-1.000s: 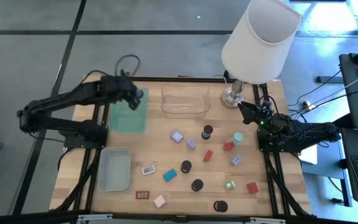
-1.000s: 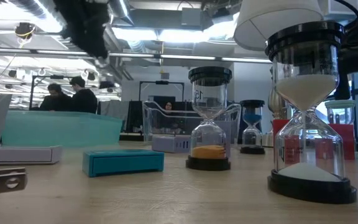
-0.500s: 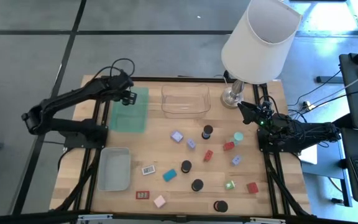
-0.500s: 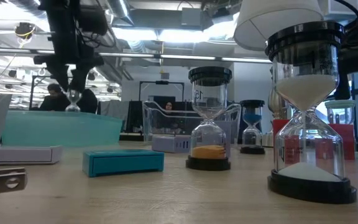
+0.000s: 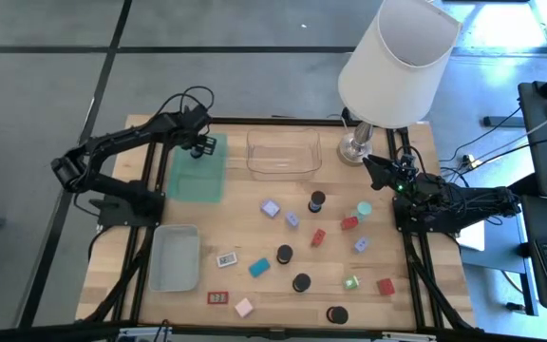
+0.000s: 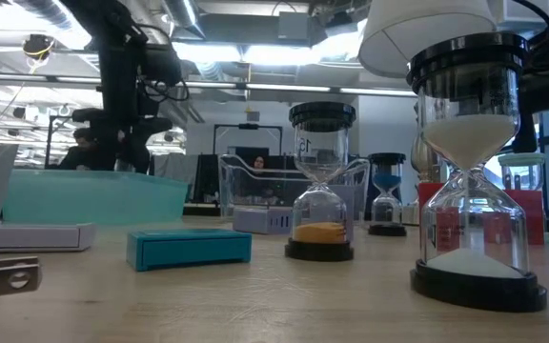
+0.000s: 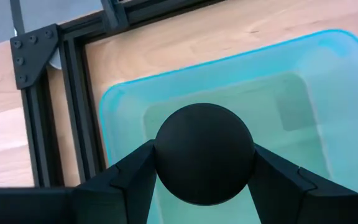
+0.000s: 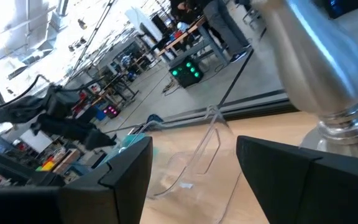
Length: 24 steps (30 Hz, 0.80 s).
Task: Pick & Place Office items
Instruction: Put the left blue hourglass into the green bin
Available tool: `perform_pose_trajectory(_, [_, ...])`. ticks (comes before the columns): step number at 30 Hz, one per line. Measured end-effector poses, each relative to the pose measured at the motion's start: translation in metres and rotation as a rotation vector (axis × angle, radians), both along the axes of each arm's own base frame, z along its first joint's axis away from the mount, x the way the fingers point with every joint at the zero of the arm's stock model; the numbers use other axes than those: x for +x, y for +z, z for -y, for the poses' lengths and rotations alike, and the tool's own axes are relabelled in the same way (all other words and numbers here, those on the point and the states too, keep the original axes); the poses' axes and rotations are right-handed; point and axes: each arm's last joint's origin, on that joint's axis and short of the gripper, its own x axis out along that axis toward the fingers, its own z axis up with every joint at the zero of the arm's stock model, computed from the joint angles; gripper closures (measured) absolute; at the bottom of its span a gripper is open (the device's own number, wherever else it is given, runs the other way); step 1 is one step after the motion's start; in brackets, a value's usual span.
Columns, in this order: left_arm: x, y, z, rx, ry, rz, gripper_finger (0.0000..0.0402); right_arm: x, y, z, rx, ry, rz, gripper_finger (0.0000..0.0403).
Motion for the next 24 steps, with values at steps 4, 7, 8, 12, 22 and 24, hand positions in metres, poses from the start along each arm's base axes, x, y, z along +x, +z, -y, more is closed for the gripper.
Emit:
perform_pose_trajectory(4, [-0.004,0.0,-0.004,-0.009,0.021,0.008,0.0193,0.0,0.0,0.0,0.002,0.022,0.0,0.0166])
perform_pose_trajectory(7, [-0.006,0.0,-0.005,-0.009,0.031,0.01,0.0192,0.001,0.0,-0.001,0.002,0.027,0.0,0.0166])
perform_pose_trajectory(8, [-0.006,0.0,-0.006,-0.006,0.034,0.013,0.0192,0.001,0.0,-0.001,0.002,0.027,0.0,0.0166])
perform_pose_trajectory(12, [-0.007,0.0,-0.008,0.004,0.044,0.022,0.0192,0.001,0.0,-0.001,0.002,0.027,0.0,0.0166])
perform_pose_trajectory(22, [-0.008,-0.016,-0.007,-0.01,0.057,0.081,0.0192,0.0,0.0,0.0,0.001,0.019,0.0,0.0166])
perform_pose_trajectory(24, [-0.008,-0.016,-0.007,0.002,0.062,0.085,0.0191,0.0,0.0,0.0,0.001,0.019,0.0,0.0166])
